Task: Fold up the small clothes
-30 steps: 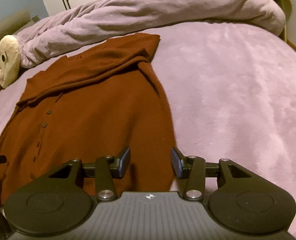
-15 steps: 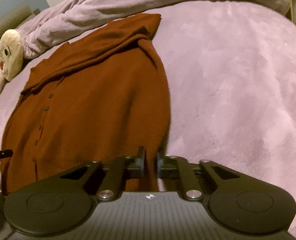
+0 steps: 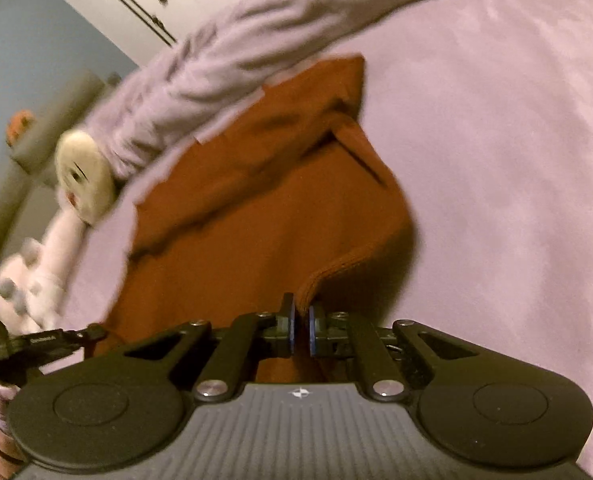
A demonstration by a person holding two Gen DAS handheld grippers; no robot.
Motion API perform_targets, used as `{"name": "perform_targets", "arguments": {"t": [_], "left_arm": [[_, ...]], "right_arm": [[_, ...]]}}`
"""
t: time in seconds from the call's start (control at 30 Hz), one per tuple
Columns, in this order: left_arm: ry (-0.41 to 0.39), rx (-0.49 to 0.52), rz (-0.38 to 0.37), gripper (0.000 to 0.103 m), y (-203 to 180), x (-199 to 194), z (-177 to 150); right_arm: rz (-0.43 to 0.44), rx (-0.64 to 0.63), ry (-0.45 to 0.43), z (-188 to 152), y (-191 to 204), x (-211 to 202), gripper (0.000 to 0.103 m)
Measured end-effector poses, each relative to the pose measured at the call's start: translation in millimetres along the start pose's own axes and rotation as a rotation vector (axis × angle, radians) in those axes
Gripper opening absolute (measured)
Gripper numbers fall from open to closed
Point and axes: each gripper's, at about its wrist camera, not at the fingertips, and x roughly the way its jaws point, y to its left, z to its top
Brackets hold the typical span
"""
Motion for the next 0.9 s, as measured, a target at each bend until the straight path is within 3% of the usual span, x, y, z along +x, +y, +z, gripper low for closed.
{"name": "perform_targets", "arguments": {"t": [0.13, 0.3, 0.4, 0.47, 0.53, 0.6, 0.67, 0.8, 0.9], "left_arm": [[-0.112, -0.008, -0.005, 0.008, -12, 4, 47], [-0.152, -0.095, 0.079, 0.008, -5, 42, 83], [-0.15, -0.145, 0.167, 0.009, 6, 66, 89], [-0.177, -0.193, 0.193, 0.013, 16, 64, 87], [-0.211, -0.215, 0.201, 0.02, 31, 58, 85], [-0.198, -0.157, 0.182, 0.043, 39, 53, 79], [-0.165, -0.039, 0.1, 0.057, 40, 50, 67], [-0.127, 0.204, 0.005, 0.08, 28, 41, 42], [-0.131, 0.245, -0.067, 0.087, 31, 29, 28]], "right_arm": [[0.057, 0.03, -0.082, 45, 13, 13, 0.005], [0.001, 0.047, -0.177, 95, 21, 46, 0.005], [-0.071, 0.045, -0.184, 114, 20, 70, 0.007], [-0.147, -0.021, -0.205, 116, 24, 78, 0.011], [-0.203, -0.069, -0.231, 111, 23, 77, 0.029], [-0.236, -0.12, -0.242, 103, 19, 74, 0.034], [-0.277, -0.189, -0.242, 93, 16, 68, 0.034], [-0.272, -0.347, -0.202, 82, 14, 66, 0.046], [-0.271, -0.443, -0.177, 78, 23, 73, 0.047]]}}
